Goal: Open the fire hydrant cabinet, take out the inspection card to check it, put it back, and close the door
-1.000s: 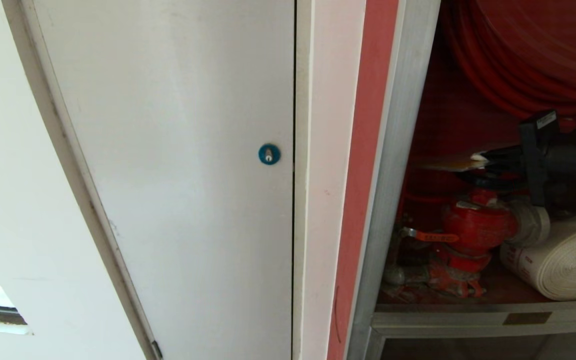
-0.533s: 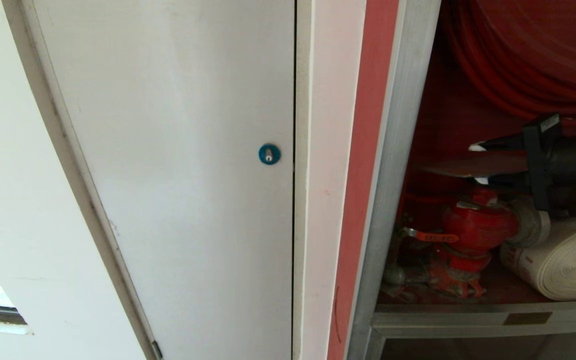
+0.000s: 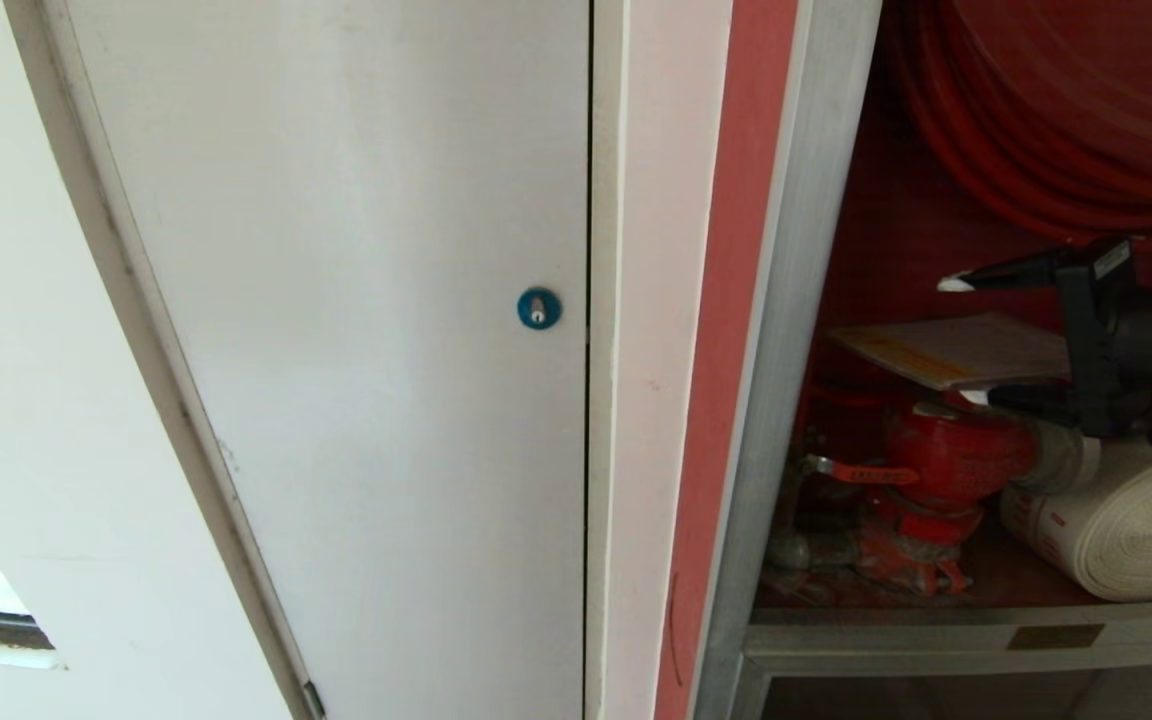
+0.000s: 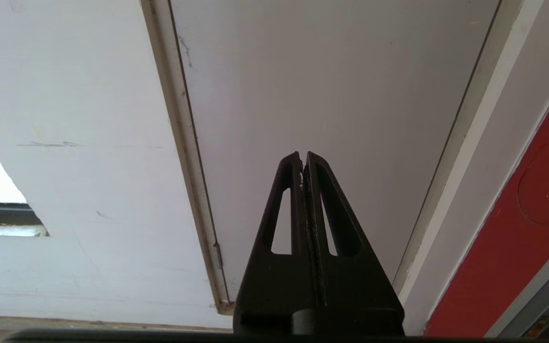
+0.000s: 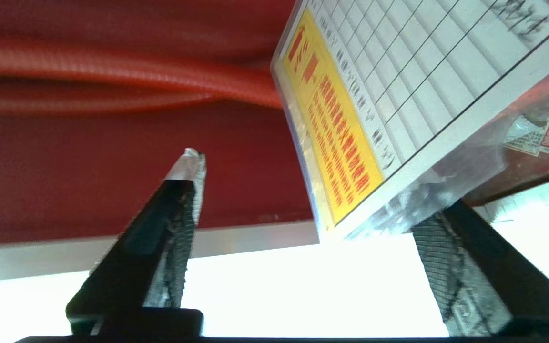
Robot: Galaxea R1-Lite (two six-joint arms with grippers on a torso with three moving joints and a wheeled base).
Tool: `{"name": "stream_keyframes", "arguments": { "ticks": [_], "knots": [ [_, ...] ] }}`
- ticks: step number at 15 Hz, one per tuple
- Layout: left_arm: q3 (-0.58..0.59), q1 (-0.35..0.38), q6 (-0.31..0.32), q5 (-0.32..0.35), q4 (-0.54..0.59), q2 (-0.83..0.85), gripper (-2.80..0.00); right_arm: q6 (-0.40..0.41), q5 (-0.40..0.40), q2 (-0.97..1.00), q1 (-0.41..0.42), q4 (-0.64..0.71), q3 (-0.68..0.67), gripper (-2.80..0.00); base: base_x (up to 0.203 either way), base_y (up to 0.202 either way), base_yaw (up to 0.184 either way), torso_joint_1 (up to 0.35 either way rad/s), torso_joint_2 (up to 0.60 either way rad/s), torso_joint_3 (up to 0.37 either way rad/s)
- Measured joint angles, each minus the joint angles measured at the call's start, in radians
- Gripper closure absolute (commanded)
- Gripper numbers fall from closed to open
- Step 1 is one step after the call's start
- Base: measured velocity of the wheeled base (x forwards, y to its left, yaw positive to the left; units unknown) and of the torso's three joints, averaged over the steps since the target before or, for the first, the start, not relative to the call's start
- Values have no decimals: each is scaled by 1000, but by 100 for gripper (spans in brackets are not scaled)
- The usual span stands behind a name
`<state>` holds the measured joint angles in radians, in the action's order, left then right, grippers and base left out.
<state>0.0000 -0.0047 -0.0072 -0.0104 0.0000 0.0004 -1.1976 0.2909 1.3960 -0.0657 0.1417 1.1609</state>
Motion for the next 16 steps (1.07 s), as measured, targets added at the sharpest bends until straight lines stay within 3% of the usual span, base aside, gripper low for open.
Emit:
{"name": "stream_keyframes", "arguments": {
  "ticks": [11, 16],
  "knots": [
    [0, 0, 0, 0, 0, 0, 0, 50, 5, -61, -3, 62, -40, -280, 0, 0, 0, 0, 0, 0],
    [0, 0, 0, 0, 0, 0, 0, 171, 6, -180, -3, 262, -39, -280, 0, 0, 0, 0, 0, 0]
  ]
}}
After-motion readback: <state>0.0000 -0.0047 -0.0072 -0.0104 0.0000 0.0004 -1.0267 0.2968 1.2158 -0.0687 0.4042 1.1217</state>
